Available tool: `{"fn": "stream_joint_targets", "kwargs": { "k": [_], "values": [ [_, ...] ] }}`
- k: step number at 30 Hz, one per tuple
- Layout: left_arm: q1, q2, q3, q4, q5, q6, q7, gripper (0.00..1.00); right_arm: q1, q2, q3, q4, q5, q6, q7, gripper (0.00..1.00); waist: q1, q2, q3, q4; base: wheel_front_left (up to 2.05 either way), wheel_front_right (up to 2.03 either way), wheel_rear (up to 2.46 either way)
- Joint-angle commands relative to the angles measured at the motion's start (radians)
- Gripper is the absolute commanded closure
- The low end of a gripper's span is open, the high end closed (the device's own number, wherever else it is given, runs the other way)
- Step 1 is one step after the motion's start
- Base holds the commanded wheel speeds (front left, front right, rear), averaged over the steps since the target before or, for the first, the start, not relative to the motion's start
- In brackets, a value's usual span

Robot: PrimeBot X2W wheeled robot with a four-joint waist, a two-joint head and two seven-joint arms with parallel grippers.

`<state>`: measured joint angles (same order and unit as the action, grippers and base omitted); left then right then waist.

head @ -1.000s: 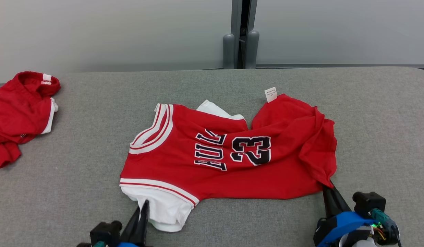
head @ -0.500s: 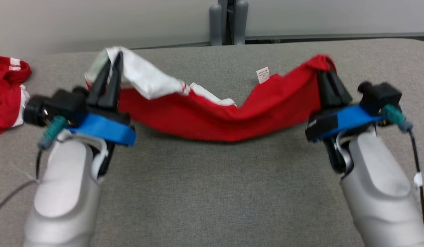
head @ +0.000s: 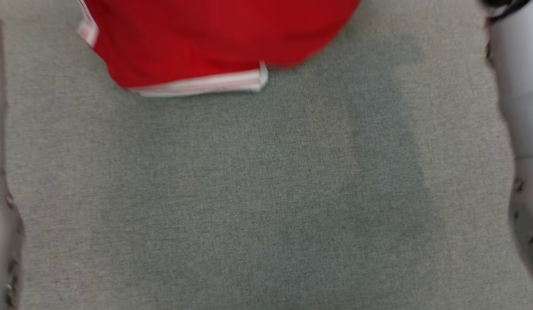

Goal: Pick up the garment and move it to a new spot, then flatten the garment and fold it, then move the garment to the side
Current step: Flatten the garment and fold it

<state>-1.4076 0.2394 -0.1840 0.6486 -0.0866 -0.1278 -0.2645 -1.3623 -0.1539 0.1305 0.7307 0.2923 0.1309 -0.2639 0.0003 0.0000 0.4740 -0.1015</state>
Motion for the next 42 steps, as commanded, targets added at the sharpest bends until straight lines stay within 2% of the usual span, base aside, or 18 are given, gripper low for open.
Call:
{"fn": "stream_joint_targets", "kwargs": {
  "k": [1, 6, 10, 13, 18, 25, 32, 42],
  "values": [
    [-0.045, 0.004, -0.005, 0.010, 0.004, -0.003, 0.001, 1.00, -0.040, -0.010, -0.002, 0.013, 0.001, 0.000, -0.001, 1.00, -0.0003, 0.0000, 0.044, -0.013, 0.00, 0.00, 0.00],
    [-0.244, -0.003, -0.033, 0.060, 0.001, -0.002, 0.000, 1.00, -0.207, -0.030, -0.025, 0.089, 0.008, 0.000, 0.000, 1.00, -0.0003, 0.0000, 0.054, -0.009, 0.00, 0.00, 0.00],
    [-0.331, -0.027, -0.054, 0.077, 0.002, -0.001, 0.000, 1.00, -0.275, -0.035, -0.039, 0.120, -0.010, 0.000, 0.000, 1.00, -0.0003, 0.0000, 0.041, 0.000, 0.00, 0.00, 0.00],
    [-0.353, -0.040, -0.074, 0.070, -0.011, -0.001, 0.001, 1.00, -0.287, -0.029, -0.041, 0.119, -0.015, 0.000, 0.000, 1.00, -0.0003, 0.0000, 0.041, 0.006, 0.00, 0.00, 0.00],
    [-0.276, -0.044, -0.086, 0.028, -0.019, 0.001, 0.001, 1.00, -0.223, -0.034, -0.026, 0.103, -0.019, 0.000, 0.000, 1.00, -0.0003, 0.0000, 0.071, 0.018, 0.00, 0.00, 0.00],
    [-0.018, -0.054, -0.064, -0.107, -0.043, 0.031, 0.000, 1.00, -0.048, -0.022, -0.018, 0.031, -0.001, 0.000, -0.001, 1.00, -0.0003, 0.0000, 0.083, 0.041, 0.00, 0.00, 0.00],
    [0.315, -0.071, 0.009, -0.253, -0.088, 0.055, 0.000, 1.00, 0.274, -0.017, -0.020, -0.097, 0.031, 0.000, -0.001, 1.00, -0.0003, 0.0000, 0.025, 0.064, 0.00, 0.00, 0.00],
    [0.872, -0.144, 0.089, -0.473, -0.111, 0.080, 0.001, 1.00, 0.779, 0.023, -0.058, -0.265, 0.082, 0.000, 0.000, 1.00, -0.0003, 0.0000, -0.121, 0.086, 0.00, 0.00, 0.00]
  ]
}}
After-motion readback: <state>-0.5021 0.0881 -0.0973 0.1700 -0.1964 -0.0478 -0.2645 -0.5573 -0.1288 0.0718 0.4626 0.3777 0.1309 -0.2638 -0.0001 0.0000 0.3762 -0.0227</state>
